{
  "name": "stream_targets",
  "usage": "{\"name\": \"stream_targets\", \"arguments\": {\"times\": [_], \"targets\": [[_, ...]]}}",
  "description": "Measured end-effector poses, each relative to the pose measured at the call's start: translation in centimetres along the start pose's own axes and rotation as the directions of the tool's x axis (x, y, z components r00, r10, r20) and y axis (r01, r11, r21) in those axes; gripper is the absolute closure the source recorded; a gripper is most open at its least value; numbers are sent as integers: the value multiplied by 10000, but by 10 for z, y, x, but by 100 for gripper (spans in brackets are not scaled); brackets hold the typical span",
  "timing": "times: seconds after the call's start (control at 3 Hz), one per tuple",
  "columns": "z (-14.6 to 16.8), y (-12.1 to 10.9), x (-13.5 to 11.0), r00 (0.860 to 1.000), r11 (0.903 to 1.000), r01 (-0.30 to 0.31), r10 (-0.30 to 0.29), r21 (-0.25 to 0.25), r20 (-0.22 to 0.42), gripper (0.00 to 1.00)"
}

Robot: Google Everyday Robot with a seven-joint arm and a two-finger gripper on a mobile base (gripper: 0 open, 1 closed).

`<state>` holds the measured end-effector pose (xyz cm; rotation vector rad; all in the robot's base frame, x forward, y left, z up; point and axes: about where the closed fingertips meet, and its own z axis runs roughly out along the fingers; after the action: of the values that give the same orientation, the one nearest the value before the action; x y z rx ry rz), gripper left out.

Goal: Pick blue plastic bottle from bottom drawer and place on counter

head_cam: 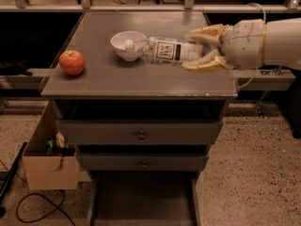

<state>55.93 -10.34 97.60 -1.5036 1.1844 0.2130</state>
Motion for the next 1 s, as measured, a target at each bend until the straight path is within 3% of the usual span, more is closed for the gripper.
{"name": "stream_targets", "arguments": {"times": [0.33, 1.0], "targets": [[21, -30, 21, 9981, 9973, -573, 562, -458, -259, 100], [52, -49, 61, 9754, 9868, -900, 601, -1344, -2121, 100]]}}
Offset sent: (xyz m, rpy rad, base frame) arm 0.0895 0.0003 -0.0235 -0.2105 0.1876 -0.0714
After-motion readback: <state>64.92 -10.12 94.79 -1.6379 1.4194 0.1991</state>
